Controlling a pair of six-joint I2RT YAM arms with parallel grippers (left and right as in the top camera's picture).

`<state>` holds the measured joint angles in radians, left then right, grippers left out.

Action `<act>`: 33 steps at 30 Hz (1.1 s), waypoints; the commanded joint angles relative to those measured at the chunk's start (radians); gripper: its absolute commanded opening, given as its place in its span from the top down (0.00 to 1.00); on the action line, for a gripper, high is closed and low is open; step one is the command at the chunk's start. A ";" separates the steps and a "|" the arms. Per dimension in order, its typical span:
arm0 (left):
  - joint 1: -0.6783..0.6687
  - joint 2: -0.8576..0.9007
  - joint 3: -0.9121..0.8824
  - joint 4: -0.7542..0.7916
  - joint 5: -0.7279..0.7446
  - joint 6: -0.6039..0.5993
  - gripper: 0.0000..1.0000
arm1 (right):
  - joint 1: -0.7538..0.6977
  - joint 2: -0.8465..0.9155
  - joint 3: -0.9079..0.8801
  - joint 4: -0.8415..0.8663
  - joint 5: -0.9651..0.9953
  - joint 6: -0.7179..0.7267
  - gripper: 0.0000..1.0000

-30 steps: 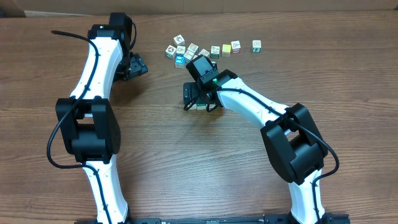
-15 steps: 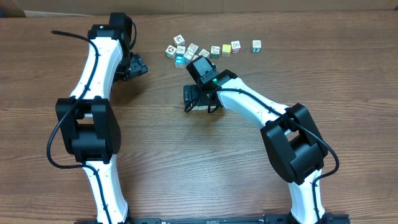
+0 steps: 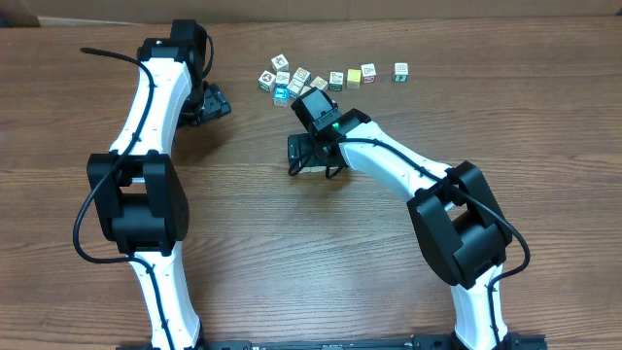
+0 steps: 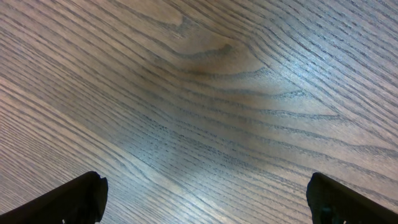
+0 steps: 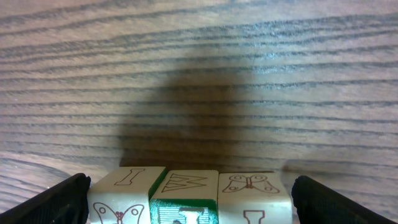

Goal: Form a horizontal line

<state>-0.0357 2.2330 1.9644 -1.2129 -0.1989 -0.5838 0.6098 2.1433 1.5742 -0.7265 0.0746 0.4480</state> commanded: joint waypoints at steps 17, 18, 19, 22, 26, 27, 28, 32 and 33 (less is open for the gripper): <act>-0.004 -0.021 0.021 -0.002 -0.010 0.004 0.00 | 0.006 0.012 -0.011 -0.029 -0.024 -0.005 0.00; -0.004 -0.021 0.021 -0.002 -0.010 0.004 0.00 | 0.006 0.012 -0.011 -0.028 -0.024 -0.008 0.00; -0.004 -0.021 0.021 -0.002 -0.010 0.005 0.00 | 0.006 0.012 -0.011 -0.028 -0.024 -0.008 0.00; -0.004 -0.021 0.021 -0.002 -0.010 0.005 0.00 | 0.006 0.012 -0.011 -0.028 -0.024 -0.008 0.00; -0.004 -0.021 0.021 -0.002 -0.010 0.005 0.00 | 0.006 0.012 -0.011 -0.028 -0.025 -0.008 0.01; -0.004 -0.021 0.021 -0.002 -0.010 0.004 0.00 | 0.006 0.012 -0.011 -0.028 -0.025 -0.008 0.02; -0.004 -0.021 0.021 -0.002 -0.010 0.005 0.00 | 0.006 0.012 -0.011 -0.028 -0.025 -0.008 0.03; -0.004 -0.021 0.021 -0.002 -0.010 0.005 0.00 | 0.006 0.012 -0.011 -0.028 -0.025 -0.003 0.05; -0.004 -0.021 0.021 -0.002 -0.010 0.004 0.00 | 0.006 0.012 -0.011 -0.028 -0.025 -0.003 0.06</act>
<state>-0.0357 2.2330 1.9644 -1.2129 -0.1989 -0.5838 0.6106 2.1433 1.5742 -0.7547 0.0547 0.4438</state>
